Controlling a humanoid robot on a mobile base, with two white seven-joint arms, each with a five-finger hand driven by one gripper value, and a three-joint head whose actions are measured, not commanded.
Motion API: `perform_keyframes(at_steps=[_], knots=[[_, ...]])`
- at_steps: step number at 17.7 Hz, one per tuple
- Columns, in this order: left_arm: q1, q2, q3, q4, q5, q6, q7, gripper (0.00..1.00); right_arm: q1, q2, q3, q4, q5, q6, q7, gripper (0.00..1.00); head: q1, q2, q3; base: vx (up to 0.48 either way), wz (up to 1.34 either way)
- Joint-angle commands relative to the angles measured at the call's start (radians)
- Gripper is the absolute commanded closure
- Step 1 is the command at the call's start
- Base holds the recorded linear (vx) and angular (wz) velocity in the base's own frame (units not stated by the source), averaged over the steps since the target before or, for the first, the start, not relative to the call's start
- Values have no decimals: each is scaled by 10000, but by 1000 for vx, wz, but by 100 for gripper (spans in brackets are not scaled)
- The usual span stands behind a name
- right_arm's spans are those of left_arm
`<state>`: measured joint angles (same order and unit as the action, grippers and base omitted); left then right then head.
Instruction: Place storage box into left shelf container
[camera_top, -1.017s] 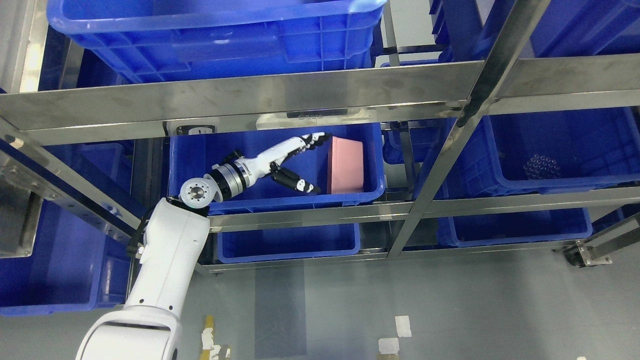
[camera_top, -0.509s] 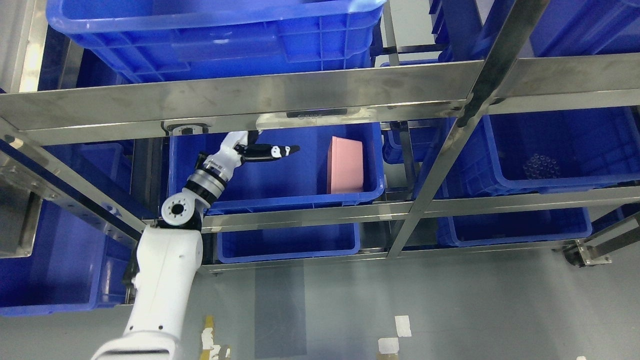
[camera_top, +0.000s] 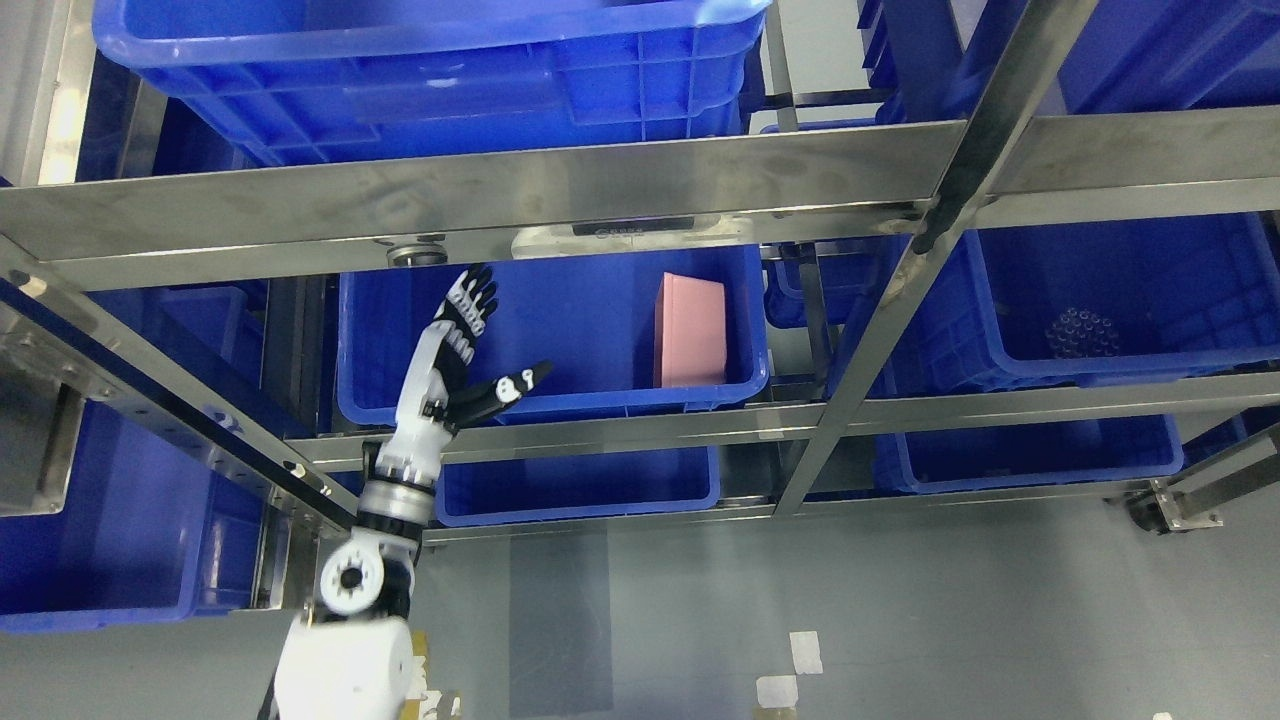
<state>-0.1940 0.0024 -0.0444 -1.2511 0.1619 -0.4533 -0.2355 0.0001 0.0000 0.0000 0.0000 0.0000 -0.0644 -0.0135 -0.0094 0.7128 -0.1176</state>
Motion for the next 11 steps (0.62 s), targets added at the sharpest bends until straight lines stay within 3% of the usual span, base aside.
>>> perform_keyframes(at_steps=[1,5,11], knots=[[2077,151,-93,-4286,237,-559,2181,2,-78,-175,-31,-175,-15,-1,12,0,0,0,0,0,0],[1986,151,-47,-4286,252,603,2371,3,-78,-175,-31,-175,-15,-1,-3,0,0,0,0,0,0],[1679,151,30,-4271,268,1358,2371,5,-78,-175,-31,-175,-15,-1,12,0,0,0,0,0,0]])
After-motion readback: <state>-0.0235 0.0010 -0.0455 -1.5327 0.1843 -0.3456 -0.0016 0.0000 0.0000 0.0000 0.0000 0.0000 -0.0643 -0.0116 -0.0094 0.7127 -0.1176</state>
